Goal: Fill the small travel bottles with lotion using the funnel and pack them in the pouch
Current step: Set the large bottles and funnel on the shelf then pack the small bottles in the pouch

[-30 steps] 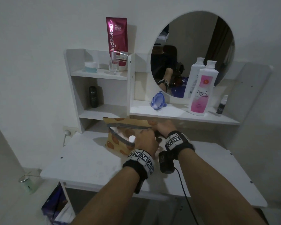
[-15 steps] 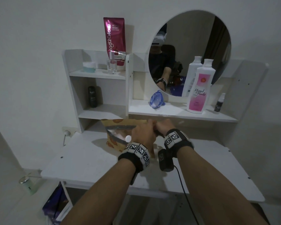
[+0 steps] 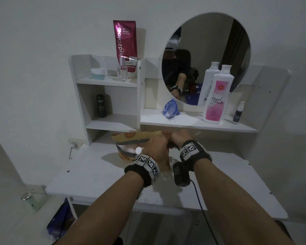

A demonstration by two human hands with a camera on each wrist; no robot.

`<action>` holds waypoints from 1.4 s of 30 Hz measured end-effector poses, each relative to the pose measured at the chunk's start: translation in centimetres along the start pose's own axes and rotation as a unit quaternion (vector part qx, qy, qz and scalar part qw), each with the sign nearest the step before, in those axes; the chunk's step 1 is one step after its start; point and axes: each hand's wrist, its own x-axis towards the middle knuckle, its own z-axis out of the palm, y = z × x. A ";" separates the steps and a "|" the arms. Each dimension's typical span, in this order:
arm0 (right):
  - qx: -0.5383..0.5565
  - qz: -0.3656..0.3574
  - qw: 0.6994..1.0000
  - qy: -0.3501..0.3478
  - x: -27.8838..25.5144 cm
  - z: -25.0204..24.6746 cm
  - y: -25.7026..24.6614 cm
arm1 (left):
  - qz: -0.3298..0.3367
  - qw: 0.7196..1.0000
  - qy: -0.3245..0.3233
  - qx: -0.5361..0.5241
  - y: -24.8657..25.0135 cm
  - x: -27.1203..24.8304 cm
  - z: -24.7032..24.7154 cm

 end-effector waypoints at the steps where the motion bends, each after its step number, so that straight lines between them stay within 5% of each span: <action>1: -0.014 -0.005 1.000 -0.001 0.0 -0.1 0.0 | 0.008 1.000 -0.001 0.014 0.0 0.2 -0.1; 13: -0.126 -0.077 0.989 -0.012 -1.0 -0.5 0.1 | -0.028 0.999 0.000 -0.042 0.1 -0.3 -2.0; 17: -0.082 -0.074 0.994 -0.011 -1.3 -1.0 1.0 | -0.088 0.987 0.040 -0.127 0.0 -0.2 -1.3; 30: -0.047 -0.097 0.993 -0.050 -1.8 -0.4 1.5 | -0.144 0.980 0.053 -0.123 0.7 -0.9 -2.2; 33: -0.004 -0.094 0.995 -0.040 -2.5 -1.1 1.7 | -0.180 0.953 0.052 -0.240 -0.2 -0.8 -2.0; 37: -0.031 -0.127 0.987 -0.098 -3.6 -0.9 2.0 | -0.251 0.879 0.010 -0.406 -1.6 0.1 -1.7; 42: -0.048 -0.152 0.986 -0.052 -2.7 1.3 2.6 | -0.265 0.854 -0.015 -0.447 -1.8 1.0 -2.2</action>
